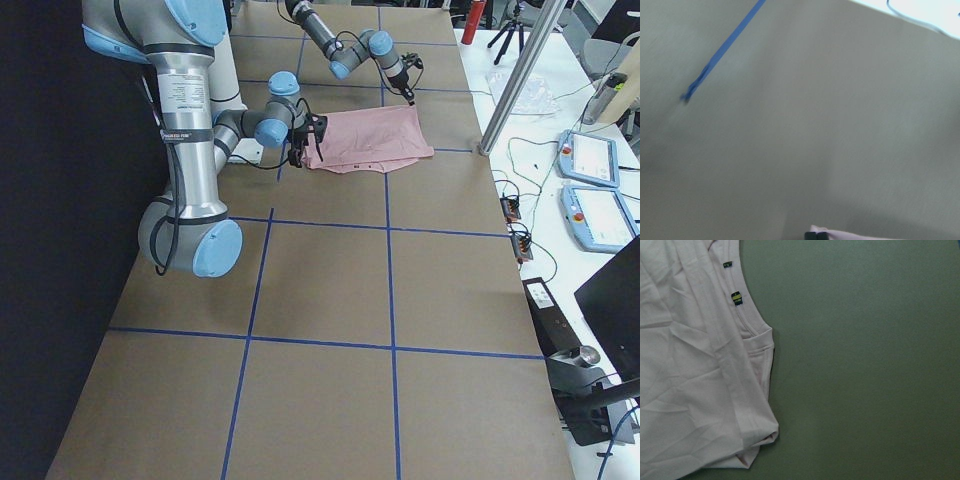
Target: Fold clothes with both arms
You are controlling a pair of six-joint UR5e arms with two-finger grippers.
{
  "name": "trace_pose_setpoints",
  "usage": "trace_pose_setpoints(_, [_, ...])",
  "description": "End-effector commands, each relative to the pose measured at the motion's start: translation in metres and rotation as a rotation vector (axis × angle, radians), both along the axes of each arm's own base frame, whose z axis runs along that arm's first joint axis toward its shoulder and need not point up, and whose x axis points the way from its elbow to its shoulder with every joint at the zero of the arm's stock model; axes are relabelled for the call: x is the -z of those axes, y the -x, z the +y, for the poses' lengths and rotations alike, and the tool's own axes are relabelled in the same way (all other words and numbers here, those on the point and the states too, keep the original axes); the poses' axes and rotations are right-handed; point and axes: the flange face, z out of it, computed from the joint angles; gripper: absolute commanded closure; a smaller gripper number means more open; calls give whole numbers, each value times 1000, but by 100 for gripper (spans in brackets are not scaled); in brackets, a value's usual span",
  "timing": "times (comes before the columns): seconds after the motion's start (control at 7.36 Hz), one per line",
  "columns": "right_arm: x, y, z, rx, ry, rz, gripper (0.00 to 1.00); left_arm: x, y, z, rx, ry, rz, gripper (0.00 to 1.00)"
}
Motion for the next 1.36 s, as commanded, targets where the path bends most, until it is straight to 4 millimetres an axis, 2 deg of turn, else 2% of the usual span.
trace_pose_setpoints(0.0, [-2, 1, -1, -7, -3, 7, 0, 18, -8, -20, 49, -101, 28, 100])
trace_pose_setpoints(0.14, [-3, 1, -1, -7, -3, 8, 0, 20, -8, -20, 51, -111, 38, 20])
trace_pose_setpoints(0.27, [-3, 2, -2, -18, -9, 11, 0, 15, -9, -20, 51, -107, 34, 0])
trace_pose_setpoints(0.54, [8, 10, -12, -50, -37, 2, 0, 22, -7, -13, -24, -78, 74, 0])
trace_pose_setpoints(0.68, [7, 8, -16, -63, -39, 6, 0, 3, 3, 11, -120, -32, 120, 0])
trace_pose_setpoints(0.81, [6, 8, -17, -66, -45, 10, 0, -12, 27, 42, -170, -8, 152, 0])
trace_pose_setpoints(0.95, [7, 8, -17, -67, -48, 9, 0, -6, 55, 70, -178, -29, 179, 0])
trace_pose_setpoints(1.09, [7, 8, -17, -67, -48, 9, 0, 2, 75, 100, -182, -14, 190, 0])
trace_pose_setpoints(1.22, [7, 8, -17, -66, -48, 7, 0, 8, 86, 126, -158, 111, 243, 0])
